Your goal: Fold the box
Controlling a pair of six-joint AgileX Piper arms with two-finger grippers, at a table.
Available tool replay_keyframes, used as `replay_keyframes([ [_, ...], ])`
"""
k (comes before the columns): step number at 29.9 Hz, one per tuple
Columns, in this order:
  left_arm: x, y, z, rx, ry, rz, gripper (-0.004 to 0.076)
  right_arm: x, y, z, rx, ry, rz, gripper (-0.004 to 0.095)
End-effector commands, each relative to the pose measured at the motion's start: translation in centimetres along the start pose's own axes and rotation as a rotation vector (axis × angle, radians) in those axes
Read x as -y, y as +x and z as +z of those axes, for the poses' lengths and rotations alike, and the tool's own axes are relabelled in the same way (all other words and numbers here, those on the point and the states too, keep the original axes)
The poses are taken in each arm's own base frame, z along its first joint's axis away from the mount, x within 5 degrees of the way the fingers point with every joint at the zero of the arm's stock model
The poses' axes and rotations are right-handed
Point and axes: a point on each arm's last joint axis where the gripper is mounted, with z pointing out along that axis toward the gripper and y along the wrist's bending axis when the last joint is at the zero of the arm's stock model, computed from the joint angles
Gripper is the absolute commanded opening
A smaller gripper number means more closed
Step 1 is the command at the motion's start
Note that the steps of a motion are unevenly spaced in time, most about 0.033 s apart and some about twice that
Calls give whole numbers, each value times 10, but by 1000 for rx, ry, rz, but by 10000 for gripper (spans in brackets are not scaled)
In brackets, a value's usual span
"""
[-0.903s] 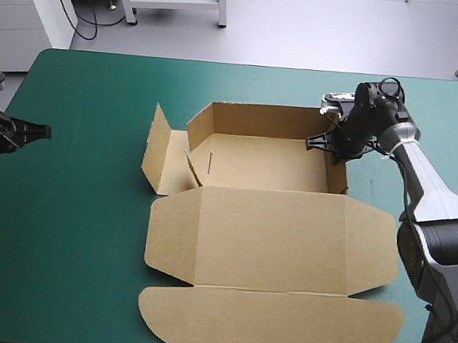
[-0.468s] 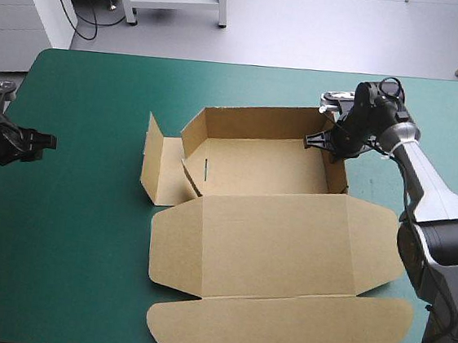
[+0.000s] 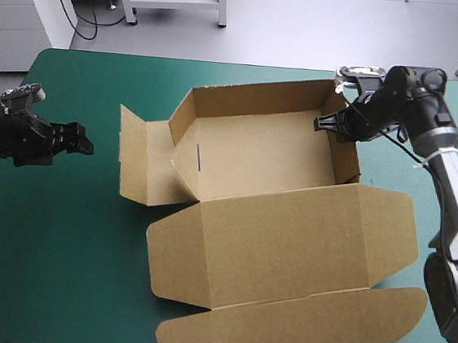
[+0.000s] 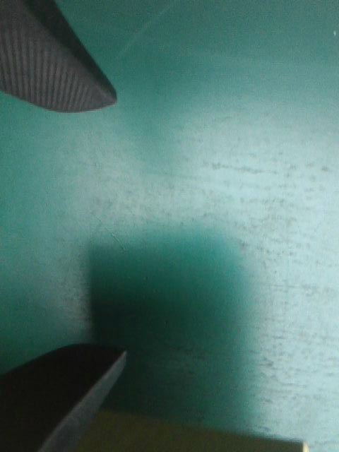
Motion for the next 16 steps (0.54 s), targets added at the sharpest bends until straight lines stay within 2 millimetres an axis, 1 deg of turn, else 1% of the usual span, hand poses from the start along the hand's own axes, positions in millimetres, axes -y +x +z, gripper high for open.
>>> replay_keyframes([
  [1, 12, -6, -13, 80, 68, 22, 636, -1, 2, -67, 189, -97, 29, -20],
  [2, 12, -6, -12, 80, 76, 25, 636, 2, 4, -77, 217, -111, 46, -19],
  [5, 15, -8, -12, 101, 115, 22, 636, 6, 8, -99, 274, -156, 73, -19],
  [8, 25, -11, -14, 135, 222, 41, 636, 3, 10, -110, 304, -193, 74, -19],
  [12, 43, -13, -21, 177, 426, 89, 636, -3, 10, -111, 310, -241, 76, -19],
  [16, 55, -11, -27, 179, 568, 130, 636, -7, 6, -102, 304, -260, 77, -19],
])
